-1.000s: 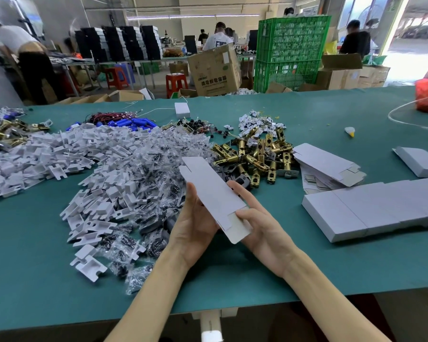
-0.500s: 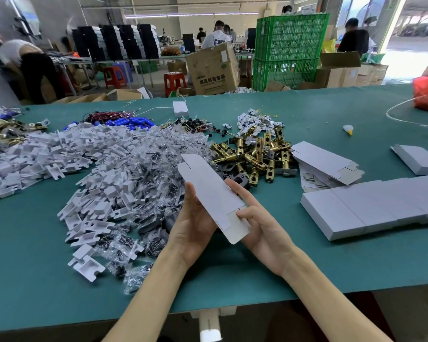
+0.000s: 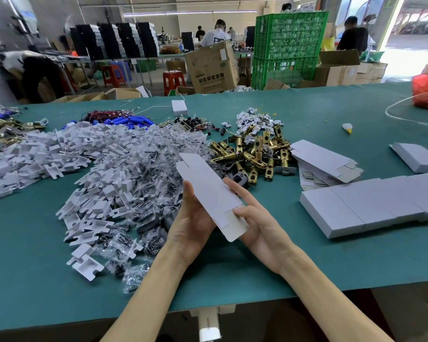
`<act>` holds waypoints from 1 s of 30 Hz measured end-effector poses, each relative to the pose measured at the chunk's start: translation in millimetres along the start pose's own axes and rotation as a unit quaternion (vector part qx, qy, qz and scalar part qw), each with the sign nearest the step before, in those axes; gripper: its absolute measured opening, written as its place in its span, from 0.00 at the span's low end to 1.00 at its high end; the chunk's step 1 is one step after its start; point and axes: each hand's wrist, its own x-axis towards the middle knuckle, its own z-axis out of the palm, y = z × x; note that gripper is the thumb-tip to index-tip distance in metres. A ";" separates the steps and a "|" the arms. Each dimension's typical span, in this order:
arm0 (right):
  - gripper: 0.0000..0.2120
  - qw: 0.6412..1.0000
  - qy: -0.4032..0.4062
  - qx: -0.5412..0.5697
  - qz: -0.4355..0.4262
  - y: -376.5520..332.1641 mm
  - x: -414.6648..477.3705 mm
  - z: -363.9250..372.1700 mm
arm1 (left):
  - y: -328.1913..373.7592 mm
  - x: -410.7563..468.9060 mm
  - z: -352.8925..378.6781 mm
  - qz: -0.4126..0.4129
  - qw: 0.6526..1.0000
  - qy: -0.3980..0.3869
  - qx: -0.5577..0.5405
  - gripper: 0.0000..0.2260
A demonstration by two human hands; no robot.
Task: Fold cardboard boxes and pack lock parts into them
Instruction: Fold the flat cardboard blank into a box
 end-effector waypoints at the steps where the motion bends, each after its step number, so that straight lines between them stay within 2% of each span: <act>1: 0.26 1.000 0.002 0.001 -0.001 0.4 -0.2 0.1 | 0.0 0.5 0.4 0.000 1.000 0.002 0.003 0.34; 3: 0.25 1.000 0.007 0.005 -0.006 1.0 -0.6 0.7 | -0.3 1.0 1.1 0.000 1.000 0.009 0.013 0.37; 7: 0.23 1.000 0.018 0.016 -0.018 0.7 0.0 2.7 | -1.8 0.9 2.3 -0.003 0.999 0.018 0.036 0.54; 10: 0.24 0.999 0.024 0.020 -0.022 1.1 0.7 3.6 | -3.4 0.9 1.9 0.010 0.999 0.013 0.035 0.58; 16: 0.24 1.000 0.023 -0.007 -0.015 2.2 1.8 2.4 | -4.0 1.6 3.3 0.007 0.999 0.047 0.024 0.53; 22: 0.25 0.999 -0.005 -0.051 -0.014 4.5 3.8 -0.2 | -4.7 2.1 2.6 0.017 0.997 0.077 0.008 0.56; 26: 0.27 0.998 -0.029 -0.054 -0.007 2.2 1.2 -1.2 | -6.6 2.0 4.1 0.020 0.993 0.095 0.073 0.57; 28: 0.27 0.999 -0.043 -0.014 -0.002 -1.9 -1.1 -4.8 | -9.1 2.3 4.8 0.031 0.987 0.113 0.114 0.53; 30: 0.25 0.999 -0.049 0.005 -0.004 -4.2 -3.2 -4.5 | -13.0 2.6 3.1 0.035 0.982 0.123 0.141 0.43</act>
